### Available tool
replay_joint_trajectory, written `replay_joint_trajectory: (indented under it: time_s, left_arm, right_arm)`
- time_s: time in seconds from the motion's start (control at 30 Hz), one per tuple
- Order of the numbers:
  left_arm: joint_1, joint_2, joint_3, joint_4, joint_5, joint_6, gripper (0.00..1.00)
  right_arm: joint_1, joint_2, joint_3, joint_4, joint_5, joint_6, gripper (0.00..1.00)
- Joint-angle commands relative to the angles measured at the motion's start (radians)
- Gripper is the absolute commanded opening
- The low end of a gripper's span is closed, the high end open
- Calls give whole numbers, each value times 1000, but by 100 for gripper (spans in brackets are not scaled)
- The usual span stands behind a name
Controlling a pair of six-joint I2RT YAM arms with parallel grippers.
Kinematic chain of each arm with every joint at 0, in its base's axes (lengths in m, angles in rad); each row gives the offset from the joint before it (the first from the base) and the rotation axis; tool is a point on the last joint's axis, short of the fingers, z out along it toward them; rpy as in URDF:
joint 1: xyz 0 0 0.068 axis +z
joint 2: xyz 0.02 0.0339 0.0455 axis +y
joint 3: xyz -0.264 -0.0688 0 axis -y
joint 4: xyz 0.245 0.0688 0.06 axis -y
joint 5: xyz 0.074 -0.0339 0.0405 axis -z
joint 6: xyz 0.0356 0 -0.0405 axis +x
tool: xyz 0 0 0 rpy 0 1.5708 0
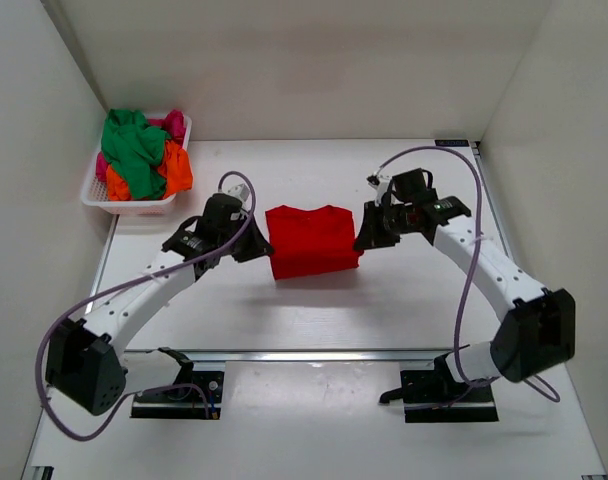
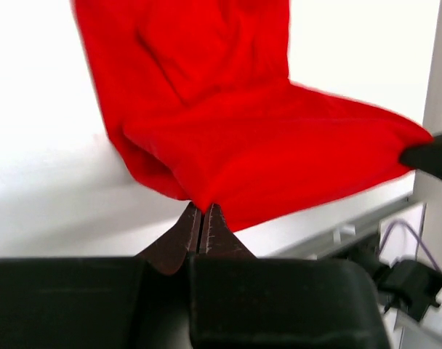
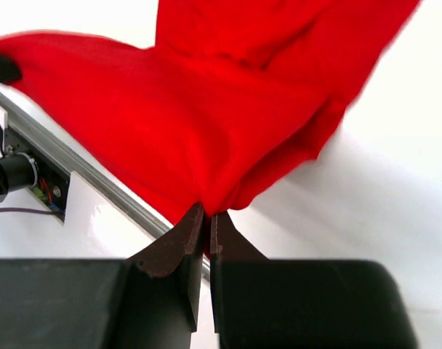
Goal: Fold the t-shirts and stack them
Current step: Fold the long partially folded tshirt into a neat square
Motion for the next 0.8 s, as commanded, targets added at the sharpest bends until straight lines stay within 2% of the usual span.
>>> replay_joint_trajectory:
  time_s: [0.0, 0.2, 0.43, 0.77]
  left_arm:
    - [83, 52, 56, 26, 9, 75, 0]
    - [190, 160, 144, 76, 32, 114, 0]
    - [251, 339, 287, 110, 53, 164, 1]
    - [256, 695, 530, 159, 67, 175, 5]
  right_arm:
    - [-38, 113, 89, -59, -37, -126, 0]
    - [-73, 301, 300, -43, -26, -151, 0]
    - [-105, 525, 558, -51, -15, -160, 0]
    - [-174, 726, 635, 41, 17, -140, 0]
